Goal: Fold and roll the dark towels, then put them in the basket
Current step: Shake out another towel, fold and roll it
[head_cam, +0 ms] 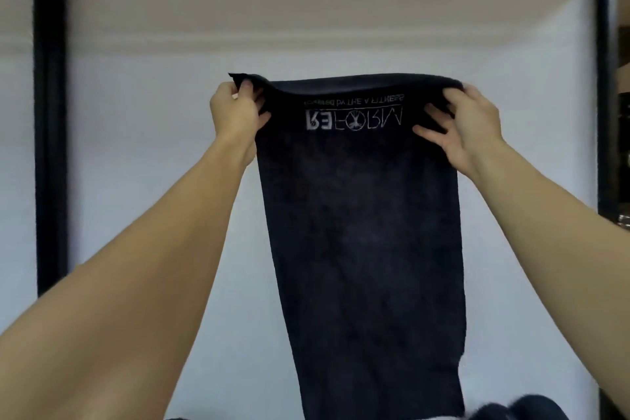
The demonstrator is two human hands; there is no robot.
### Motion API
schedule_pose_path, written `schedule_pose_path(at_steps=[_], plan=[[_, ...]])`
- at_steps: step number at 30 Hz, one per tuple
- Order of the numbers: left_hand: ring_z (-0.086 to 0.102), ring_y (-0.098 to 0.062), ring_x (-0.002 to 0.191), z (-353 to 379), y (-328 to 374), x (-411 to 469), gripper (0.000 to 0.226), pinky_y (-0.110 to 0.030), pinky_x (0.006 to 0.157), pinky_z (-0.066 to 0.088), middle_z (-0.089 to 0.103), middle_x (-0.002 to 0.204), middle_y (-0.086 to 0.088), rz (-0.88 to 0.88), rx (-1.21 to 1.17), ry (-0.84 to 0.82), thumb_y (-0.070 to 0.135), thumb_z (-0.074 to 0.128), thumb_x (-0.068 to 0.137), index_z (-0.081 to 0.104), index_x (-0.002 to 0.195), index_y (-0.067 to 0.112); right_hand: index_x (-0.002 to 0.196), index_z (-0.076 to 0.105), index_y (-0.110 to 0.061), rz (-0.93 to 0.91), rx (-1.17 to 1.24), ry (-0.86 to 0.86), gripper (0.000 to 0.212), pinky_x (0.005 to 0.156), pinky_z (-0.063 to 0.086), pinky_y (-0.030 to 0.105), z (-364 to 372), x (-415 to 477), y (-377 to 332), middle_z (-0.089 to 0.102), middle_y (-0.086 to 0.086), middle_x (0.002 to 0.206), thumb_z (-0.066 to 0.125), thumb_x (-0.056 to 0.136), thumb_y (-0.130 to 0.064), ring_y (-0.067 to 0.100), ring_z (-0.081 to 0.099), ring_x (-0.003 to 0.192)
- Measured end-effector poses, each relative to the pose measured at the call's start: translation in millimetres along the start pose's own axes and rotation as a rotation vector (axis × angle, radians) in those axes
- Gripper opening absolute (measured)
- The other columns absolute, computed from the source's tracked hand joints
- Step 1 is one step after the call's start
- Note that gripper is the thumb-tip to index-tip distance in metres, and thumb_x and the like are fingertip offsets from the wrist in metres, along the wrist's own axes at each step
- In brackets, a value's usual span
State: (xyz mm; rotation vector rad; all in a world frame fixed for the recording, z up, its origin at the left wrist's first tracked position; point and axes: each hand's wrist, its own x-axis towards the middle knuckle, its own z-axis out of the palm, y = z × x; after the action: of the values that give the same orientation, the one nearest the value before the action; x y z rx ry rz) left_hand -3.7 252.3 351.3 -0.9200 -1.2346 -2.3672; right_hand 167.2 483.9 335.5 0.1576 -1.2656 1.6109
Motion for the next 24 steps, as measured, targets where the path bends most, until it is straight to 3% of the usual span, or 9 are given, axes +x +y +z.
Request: schedule_pose_path(at_steps=[5, 9, 11, 14, 17, 19, 22, 24], plan=[[0.072, -0.014, 0.091, -15.6, 25.4, -44.4, 0.018, -0.037, 0.086, 0.058, 0.071, 0.106, -0.006, -0.015, 0.022, 0.026, 0.02, 0.042, 0.103, 0.055, 0.109, 0.009, 0.091, 0.064, -0.018, -0.005, -0.097, 0.003, 0.008, 0.082, 0.059, 0.049, -15.4, -52.5, -27.6, 0.068, 0.002, 0.098, 0.058, 0.092, -0.013, 0.024, 0.07, 0.101], [0.074, -0.016, 0.082, -36.5, 43.9, -92.9, 0.018, -0.034, 0.079, 0.06, 0.075, 0.094, -0.007, 0.003, 0.076, 0.04, 0.021, 0.048, 0.1, 0.061, 0.102, 0.009, 0.09, 0.063, -0.019, -0.033, -0.318, 0.03, 0.009, 0.073, 0.061, 0.039, -31.5, -101.4, -44.5, 0.067, 0.003, 0.088, 0.055, 0.092, -0.016, 0.02, 0.071, 0.082], [0.072, -0.015, 0.075, -52.8, 51.1, -117.7, 0.015, -0.031, 0.073, 0.059, 0.074, 0.086, -0.004, 0.023, 0.142, 0.037, 0.022, 0.052, 0.096, 0.063, 0.092, 0.012, 0.092, 0.059, -0.017, -0.059, -0.449, 0.065, 0.009, 0.067, 0.059, 0.031, -37.4, -128.1, -47.8, 0.058, 0.002, 0.082, 0.051, 0.095, -0.016, 0.012, 0.06, 0.064], [0.05, -0.014, 0.064, -81.8, 56.1, -154.4, 0.013, -0.032, 0.062, 0.046, 0.055, 0.072, 0.002, 0.01, 0.253, 0.052, 0.024, 0.059, 0.086, 0.056, 0.075, 0.019, 0.093, 0.057, -0.014, -0.063, -0.64, 0.1, 0.007, 0.056, 0.054, 0.023, -49.5, -169.3, -44.4, 0.05, -0.001, 0.074, 0.051, 0.094, -0.017, 0.008, 0.045, 0.054], [0.045, -0.011, 0.066, -111.8, 51.8, -192.7, 0.024, -0.028, 0.061, 0.039, 0.05, 0.07, 0.005, -0.116, 0.283, 0.084, 0.019, 0.058, 0.086, 0.05, 0.064, 0.022, 0.079, 0.056, -0.017, -0.001, -0.774, 0.064, 0.016, 0.052, 0.045, 0.022, -66.2, -209.7, -37.8, 0.047, -0.004, 0.07, 0.054, 0.094, -0.023, 0.009, 0.043, 0.056], [0.047, -0.014, 0.071, -133.2, 43.3, -220.0, 0.02, -0.03, 0.063, 0.039, 0.052, 0.077, 0.0, -0.214, 0.282, 0.064, 0.019, 0.057, 0.086, 0.051, 0.067, 0.022, 0.075, 0.058, -0.02, 0.087, -0.816, -0.007, 0.021, 0.057, 0.047, 0.022, -79.8, -237.0, -35.2, 0.054, -0.003, 0.075, 0.055, 0.095, -0.027, 0.008, 0.05, 0.064], [0.049, -0.016, 0.071, -159.8, 24.0, -253.1, 0.02, -0.027, 0.058, 0.041, 0.055, 0.076, -0.002, -0.342, 0.379, 0.018, 0.02, 0.058, 0.09, 0.054, 0.07, 0.02, 0.091, 0.066, -0.02, 0.302, -0.747, -0.103, 0.017, 0.072, 0.052, 0.03, -102.1, -269.6, -27.7, 0.065, -0.001, 0.091, 0.053, 0.098, -0.03, 0.012, 0.06, 0.08], [0.054, -0.017, 0.072, -172.4, 5.7, -268.2, 0.017, -0.028, 0.061, 0.046, 0.059, 0.08, -0.005, -0.42, 0.444, -0.007, 0.02, 0.059, 0.091, 0.058, 0.075, 0.015, 0.094, 0.069, -0.02, 0.386, -0.737, -0.121, 0.017, 0.07, 0.054, 0.031, -114.4, -281.9, -18.0, 0.067, -0.004, 0.086, 0.054, 0.099, -0.028, 0.012, 0.06, 0.075]])
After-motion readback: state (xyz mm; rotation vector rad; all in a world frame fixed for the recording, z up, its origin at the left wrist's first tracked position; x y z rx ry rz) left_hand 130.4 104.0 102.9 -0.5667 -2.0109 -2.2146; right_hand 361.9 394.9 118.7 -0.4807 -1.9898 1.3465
